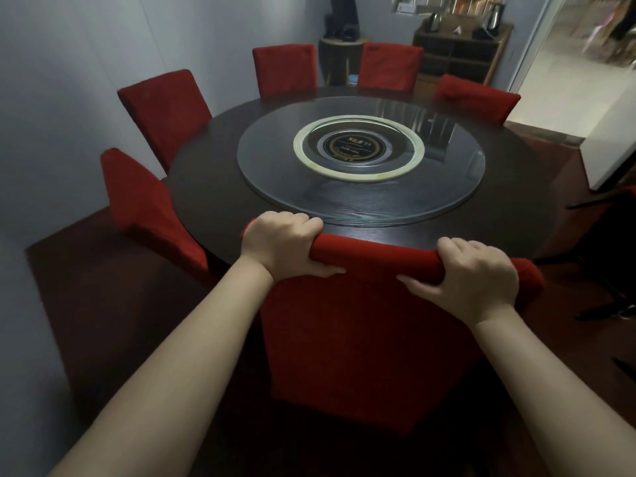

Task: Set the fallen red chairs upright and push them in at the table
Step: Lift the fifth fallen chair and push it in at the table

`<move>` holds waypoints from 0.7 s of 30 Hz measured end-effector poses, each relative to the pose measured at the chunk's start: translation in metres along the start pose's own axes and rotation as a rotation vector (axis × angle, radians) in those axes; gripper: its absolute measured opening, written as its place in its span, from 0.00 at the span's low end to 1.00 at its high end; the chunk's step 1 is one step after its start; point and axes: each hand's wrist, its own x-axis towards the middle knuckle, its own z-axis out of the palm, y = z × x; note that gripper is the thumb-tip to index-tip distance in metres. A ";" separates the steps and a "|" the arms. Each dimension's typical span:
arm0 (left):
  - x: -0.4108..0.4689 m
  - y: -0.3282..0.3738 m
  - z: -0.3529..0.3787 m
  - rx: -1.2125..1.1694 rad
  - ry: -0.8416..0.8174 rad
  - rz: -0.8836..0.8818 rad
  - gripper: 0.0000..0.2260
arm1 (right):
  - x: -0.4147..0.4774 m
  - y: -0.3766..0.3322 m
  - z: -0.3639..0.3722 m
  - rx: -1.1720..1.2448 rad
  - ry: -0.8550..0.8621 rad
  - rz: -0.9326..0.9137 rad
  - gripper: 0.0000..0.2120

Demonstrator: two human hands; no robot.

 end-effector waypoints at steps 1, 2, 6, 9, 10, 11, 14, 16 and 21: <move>0.000 0.001 -0.001 -0.003 0.004 -0.001 0.31 | 0.000 0.000 -0.002 0.003 -0.008 0.000 0.31; -0.001 0.001 -0.002 -0.010 0.005 -0.005 0.31 | -0.001 -0.001 -0.003 0.005 -0.013 -0.002 0.31; -0.009 0.004 -0.008 -0.019 0.000 -0.008 0.31 | -0.006 -0.007 -0.012 0.013 -0.034 -0.001 0.31; -0.016 0.008 -0.014 -0.013 0.008 -0.005 0.31 | -0.014 -0.013 -0.019 0.006 -0.041 0.009 0.31; -0.019 0.010 -0.015 -0.014 0.008 -0.007 0.31 | -0.016 -0.015 -0.021 0.004 -0.042 0.010 0.31; -0.024 0.012 -0.020 -0.021 0.005 -0.008 0.31 | -0.021 -0.019 -0.025 0.003 -0.043 0.013 0.31; -0.036 0.016 -0.025 -0.028 -0.005 0.000 0.31 | -0.033 -0.025 -0.032 0.016 -0.045 0.010 0.31; -0.046 0.017 -0.030 -0.041 -0.013 0.020 0.31 | -0.043 -0.032 -0.039 0.025 -0.061 0.002 0.31; -0.068 0.012 -0.037 -0.069 -0.051 0.073 0.30 | -0.061 -0.049 -0.054 0.063 -0.158 -0.039 0.30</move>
